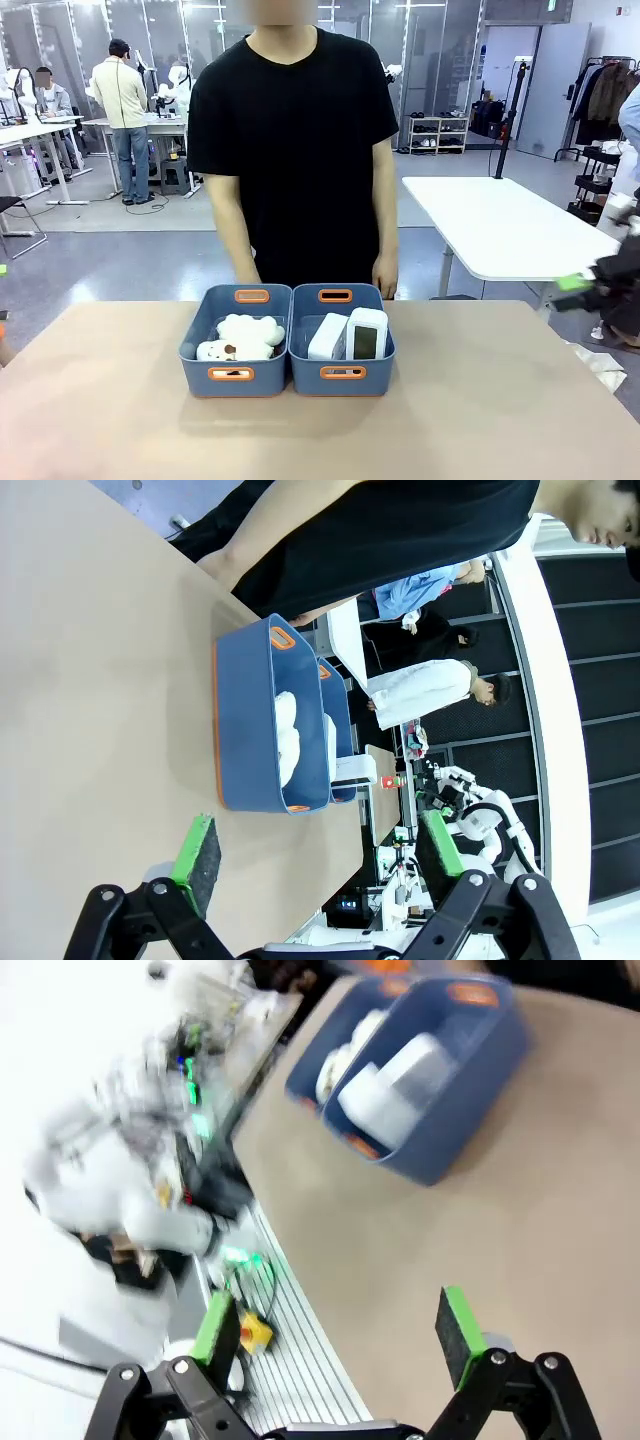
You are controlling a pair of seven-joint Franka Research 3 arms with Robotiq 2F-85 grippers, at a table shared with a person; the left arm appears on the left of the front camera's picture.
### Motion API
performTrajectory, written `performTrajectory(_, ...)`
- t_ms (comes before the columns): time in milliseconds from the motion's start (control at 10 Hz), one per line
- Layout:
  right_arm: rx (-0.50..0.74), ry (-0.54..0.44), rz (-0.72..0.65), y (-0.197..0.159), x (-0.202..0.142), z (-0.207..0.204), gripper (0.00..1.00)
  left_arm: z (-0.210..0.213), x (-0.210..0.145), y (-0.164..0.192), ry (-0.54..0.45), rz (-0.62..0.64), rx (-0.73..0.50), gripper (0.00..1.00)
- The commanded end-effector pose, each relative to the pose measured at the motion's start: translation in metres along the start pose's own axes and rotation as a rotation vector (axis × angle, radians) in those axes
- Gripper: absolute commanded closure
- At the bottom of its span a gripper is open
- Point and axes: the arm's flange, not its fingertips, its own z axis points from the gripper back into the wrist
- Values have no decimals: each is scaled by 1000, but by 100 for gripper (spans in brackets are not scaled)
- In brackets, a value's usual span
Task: Sort the digital clocks into the basket.
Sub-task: Pick up the Digital clock from the table and place it into the empty Plastic storage basket.
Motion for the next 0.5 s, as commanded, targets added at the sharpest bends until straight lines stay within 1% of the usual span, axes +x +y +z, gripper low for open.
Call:
performTrajectory(0, -20, -179, -155, -14, -36, 34, 0, 0, 0, -1, -1, -1, -10, 0)
performTrajectory(100, -50, -225, -206, -21, -57, 55, 0, 0, 0, -1, -1, -1, -10, 0)
performTrajectory(200, -56, -275, -212, -25, -73, 69, 0, 0, 0, -1, -1, -1, -10, 0)
performTrajectory(300, -76, -287, -222, -27, -81, 74, 0, 0, 0, -1, -1, -1, -10, 0)
performTrajectory(400, -85, -267, -191, -33, -76, 69, 0, 0, 0, -1, -1, -1, -10, 0)
